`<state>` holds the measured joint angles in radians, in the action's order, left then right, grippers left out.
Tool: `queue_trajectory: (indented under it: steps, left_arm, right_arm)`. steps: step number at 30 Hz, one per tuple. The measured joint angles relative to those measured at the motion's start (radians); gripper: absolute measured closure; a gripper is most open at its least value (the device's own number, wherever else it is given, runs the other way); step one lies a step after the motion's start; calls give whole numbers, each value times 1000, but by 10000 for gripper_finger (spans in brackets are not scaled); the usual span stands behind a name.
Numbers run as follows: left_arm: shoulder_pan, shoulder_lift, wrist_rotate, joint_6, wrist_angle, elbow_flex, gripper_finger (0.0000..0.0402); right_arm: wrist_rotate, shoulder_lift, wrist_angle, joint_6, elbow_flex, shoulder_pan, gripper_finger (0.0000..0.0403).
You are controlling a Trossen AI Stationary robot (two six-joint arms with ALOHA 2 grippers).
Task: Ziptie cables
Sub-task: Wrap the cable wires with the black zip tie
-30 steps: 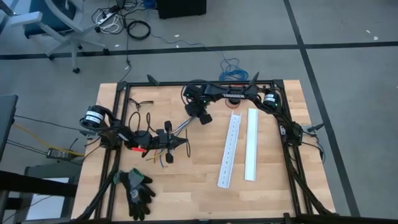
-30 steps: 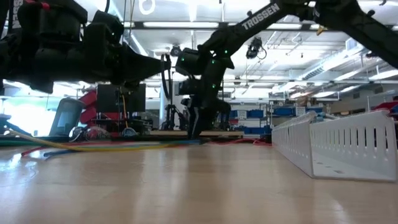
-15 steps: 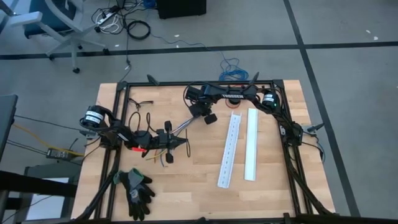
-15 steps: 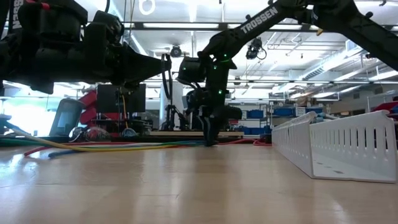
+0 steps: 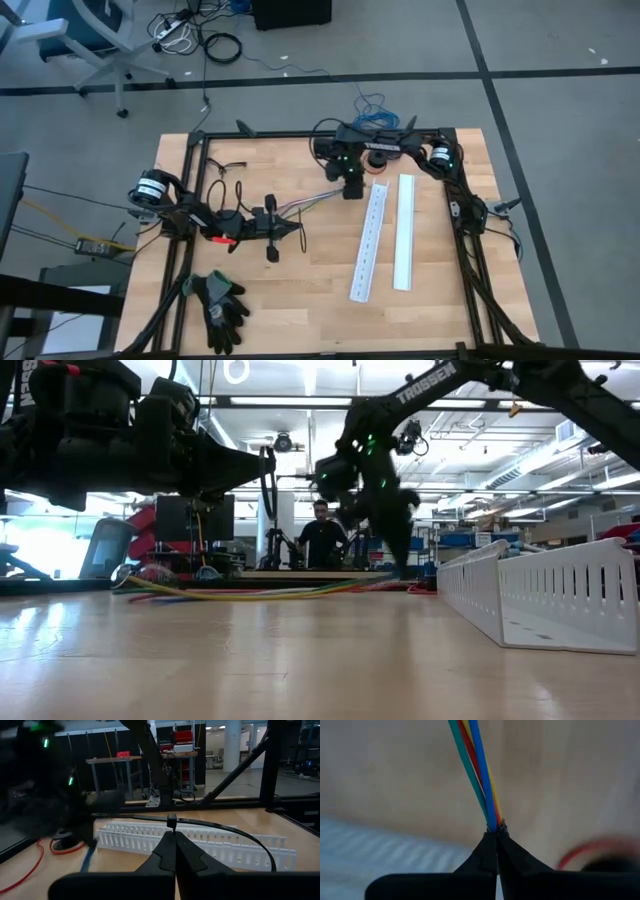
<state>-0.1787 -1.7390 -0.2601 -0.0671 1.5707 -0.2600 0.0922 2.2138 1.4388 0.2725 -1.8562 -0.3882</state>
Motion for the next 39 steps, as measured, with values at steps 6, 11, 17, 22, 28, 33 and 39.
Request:
queue_trajectory:
  steps: [6,11,17,22,28,33,39]
  left_arm:
    - [0,0,0,16,0,0,401]
    - [0,0,-3,74,0,0,401]
    - [-38,0,-71,75,0,2,401]
    - [-88,0,-134,73,0,2,401]
    - [-158,0,-215,72,-2,2,401]
    - [-208,0,-294,72,-4,2,401]
    - [-261,0,-390,72,-3,2,401]
  right_arm:
    - [223,-25,19,-111,0,68,402]
    - [263,-24,-158,-190,1,184,402]
    - [280,-24,-361,-291,1,313,402]
    - [156,-24,-495,-329,1,367,402]
    - [130,-24,-493,-214,1,401,397]
    - [30,-24,-417,34,1,421,368]
    - [-33,-24,-402,402,0,425,327]
